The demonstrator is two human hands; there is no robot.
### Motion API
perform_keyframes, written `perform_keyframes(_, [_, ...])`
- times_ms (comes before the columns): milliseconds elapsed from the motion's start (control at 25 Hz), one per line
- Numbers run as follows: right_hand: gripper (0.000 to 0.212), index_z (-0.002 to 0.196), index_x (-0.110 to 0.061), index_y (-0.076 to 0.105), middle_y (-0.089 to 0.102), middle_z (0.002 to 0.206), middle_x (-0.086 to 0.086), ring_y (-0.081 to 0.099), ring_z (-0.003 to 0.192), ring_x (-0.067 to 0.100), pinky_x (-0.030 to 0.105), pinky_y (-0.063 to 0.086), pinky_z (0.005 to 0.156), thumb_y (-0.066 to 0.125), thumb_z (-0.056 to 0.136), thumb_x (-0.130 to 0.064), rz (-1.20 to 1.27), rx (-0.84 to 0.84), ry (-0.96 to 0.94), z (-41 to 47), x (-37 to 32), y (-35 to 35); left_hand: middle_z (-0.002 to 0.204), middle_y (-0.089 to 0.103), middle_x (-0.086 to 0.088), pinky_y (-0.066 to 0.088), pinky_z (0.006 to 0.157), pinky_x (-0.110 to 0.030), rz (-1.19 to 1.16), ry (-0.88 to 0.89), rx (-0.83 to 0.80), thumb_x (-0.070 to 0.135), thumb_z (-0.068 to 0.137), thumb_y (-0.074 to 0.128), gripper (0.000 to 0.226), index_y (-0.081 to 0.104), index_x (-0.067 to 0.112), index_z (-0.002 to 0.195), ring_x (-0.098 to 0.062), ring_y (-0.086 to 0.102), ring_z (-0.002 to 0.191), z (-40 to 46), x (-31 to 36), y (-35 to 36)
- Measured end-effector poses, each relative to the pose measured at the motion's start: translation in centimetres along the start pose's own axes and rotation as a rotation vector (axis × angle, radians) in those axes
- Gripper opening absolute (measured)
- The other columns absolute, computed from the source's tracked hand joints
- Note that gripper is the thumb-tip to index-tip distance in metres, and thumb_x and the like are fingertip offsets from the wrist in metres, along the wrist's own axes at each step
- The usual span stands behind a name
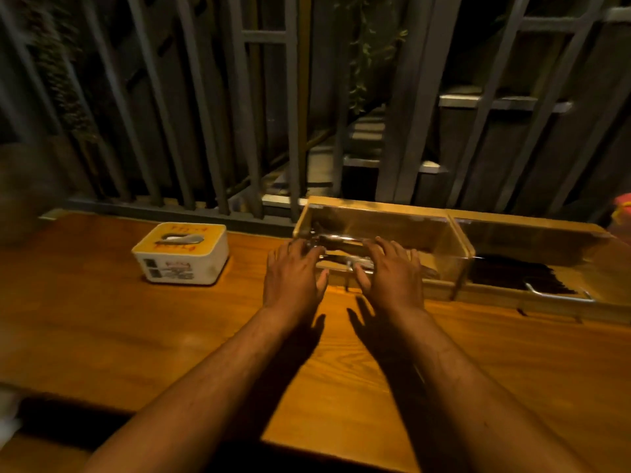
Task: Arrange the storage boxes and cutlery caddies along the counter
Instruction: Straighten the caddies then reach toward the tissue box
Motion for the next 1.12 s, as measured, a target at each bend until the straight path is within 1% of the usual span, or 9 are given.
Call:
perform_keyframes(200, [0.054,0.143,-0.031,0.045,0.048,0.148,0.001,0.039,0.138,0.023,0.053,0.027,0.116,0.051,0.093,-0.052,0.102,-0.009,-0.129,-0.5,-11.0,2.9,0.153,0.04,-0.005,0.022,0.119,-0.05,0.067,-0.154,0.017,0.047,0.096,0.051,0.052,0.043,0.031,0.145,-0.026,0.028,0.144,-3.4,-10.1,-4.7])
perform_keyframes(320, [0.057,0.145,-0.03,0.042,0.047,0.149,0.001,0.038,0.139,0.023,0.049,0.027,0.116,0.051,0.093,-0.052,0.107,-0.042,-0.182,-0.4,-17.3,4.7,0.156,0.038,-0.006,0.024,0.119,-0.053,0.114,-0.245,0.023,0.047,0.096,0.053,0.054,0.041,0.03,0.146,-0.028,0.026,0.146,-4.8,-16.7,-6.7])
perform_keyframes(440, [0.058,0.147,-0.03,0.039,0.043,0.152,0.001,0.035,0.141,0.022,0.045,0.028,0.116,0.052,0.094,-0.05,0.133,-0.064,-0.198,0.2,-22.3,6.5,0.156,0.037,-0.007,0.023,0.12,-0.054,0.148,-0.286,0.019,0.046,0.096,0.055,0.056,0.041,0.029,0.147,-0.029,0.026,0.147,-5.2,-22.1,-7.3])
perform_keyframes(560, [0.059,0.148,-0.03,0.037,0.039,0.155,0.001,0.032,0.143,0.022,0.042,0.03,0.115,0.056,0.094,-0.047,0.155,-0.108,-0.189,1.1,-25.9,8.6,0.155,0.037,-0.01,0.027,0.119,-0.054,0.123,-0.371,-0.019,0.044,0.095,0.057,0.059,0.036,0.028,0.149,-0.032,0.028,0.146,-4.7,-26.2,-7.0])
perform_keyframes(680, [0.06,0.148,-0.03,0.037,0.036,0.157,0.002,0.03,0.144,0.024,0.043,0.034,0.114,0.06,0.093,-0.04,0.156,-0.173,-0.188,2.5,-28.9,10.7,0.155,0.035,-0.013,0.034,0.115,-0.051,0.039,-0.475,-0.025,0.038,0.095,0.059,0.064,0.031,0.029,0.152,-0.032,0.031,0.143,-3.9,-29.4,-6.0])
perform_keyframes(840, [0.065,0.142,-0.031,0.043,0.04,0.154,0.001,0.038,0.137,0.025,0.041,0.04,0.107,0.072,0.085,-0.037,0.073,-0.209,-0.262,3.7,-31.2,12.6,0.165,0.015,-0.014,0.029,0.118,-0.05,-0.003,-0.493,-0.067,0.036,0.099,0.054,0.065,0.021,0.034,0.155,-0.034,0.019,0.15,-3.4,-30.5,-3.4])
perform_keyframes(960, [0.073,0.144,-0.032,0.04,0.042,0.153,0.0,0.039,0.138,0.027,0.046,0.032,0.114,0.075,0.08,-0.038,0.001,-0.214,-0.244,4.0,-30.5,14.0,0.165,0.015,-0.012,0.032,0.116,-0.048,0.017,-0.449,-0.007,0.033,0.101,0.05,0.061,0.021,0.036,0.155,-0.033,0.021,0.15,-3.2,-30.2,-2.3])
perform_keyframes(1040, [0.069,0.146,-0.031,0.039,0.042,0.154,0.001,0.034,0.142,0.029,0.051,0.02,0.119,0.071,0.085,-0.036,-0.028,-0.193,-0.215,4.0,-29.0,13.9,0.164,0.019,-0.012,0.031,0.116,-0.048,0.029,-0.392,0.006,0.032,0.102,0.049,0.058,0.024,0.036,0.154,-0.033,0.021,0.15,-2.6,-29.5,-1.6])
perform_keyframes(1120, [0.065,0.147,-0.031,0.037,0.041,0.155,0.001,0.029,0.145,0.031,0.056,0.007,0.12,0.065,0.09,-0.037,-0.104,-0.19,-0.207,4.2,-27.1,12.9,0.163,0.024,-0.011,0.029,0.118,-0.049,0.047,-0.324,-0.009,0.032,0.102,0.049,0.057,0.026,0.037,0.153,-0.033,0.02,0.15,-1.3,-28.2,-0.8])
Point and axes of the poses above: each hand's wrist, its own z-axis towards the middle knuckle, its own y-axis out of the palm, x = y × z, the point moved 6 cm from there along z, towards the middle knuckle
